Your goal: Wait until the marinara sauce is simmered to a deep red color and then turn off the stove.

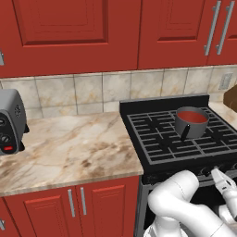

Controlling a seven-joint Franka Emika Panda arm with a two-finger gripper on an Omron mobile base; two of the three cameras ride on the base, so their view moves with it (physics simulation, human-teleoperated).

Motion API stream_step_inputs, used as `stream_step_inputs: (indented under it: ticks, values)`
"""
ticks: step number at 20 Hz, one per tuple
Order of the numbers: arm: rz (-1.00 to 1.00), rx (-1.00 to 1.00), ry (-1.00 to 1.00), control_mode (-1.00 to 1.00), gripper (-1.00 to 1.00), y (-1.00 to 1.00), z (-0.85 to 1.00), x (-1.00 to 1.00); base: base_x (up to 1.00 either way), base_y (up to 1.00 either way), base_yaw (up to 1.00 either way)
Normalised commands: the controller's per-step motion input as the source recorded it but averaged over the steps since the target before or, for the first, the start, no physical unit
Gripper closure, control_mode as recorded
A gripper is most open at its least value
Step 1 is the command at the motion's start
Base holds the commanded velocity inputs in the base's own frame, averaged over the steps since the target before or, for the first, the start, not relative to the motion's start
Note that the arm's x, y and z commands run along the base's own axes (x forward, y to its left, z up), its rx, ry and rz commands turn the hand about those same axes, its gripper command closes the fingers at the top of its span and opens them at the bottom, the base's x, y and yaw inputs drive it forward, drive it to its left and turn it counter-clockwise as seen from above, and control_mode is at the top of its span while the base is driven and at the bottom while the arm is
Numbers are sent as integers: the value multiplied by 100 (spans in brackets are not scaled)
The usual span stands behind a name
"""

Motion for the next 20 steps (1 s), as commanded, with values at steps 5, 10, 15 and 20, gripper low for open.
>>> stream_step_inputs:
  ticks: [5, 10, 15, 20]
  values:
    - [0, 0, 0, -100, -100, -32, 0, 0, 0, 0, 0]
    - [0, 0, 0, -100, -100, -21, 0, 0, 0, 0, 0]
    - [1, 0, 0, -100, -100, 8, -1, 4, 0, 0, 0]
    - [4, 0, 0, -100, 100, 33, -4, 10, 0, 0, 0]
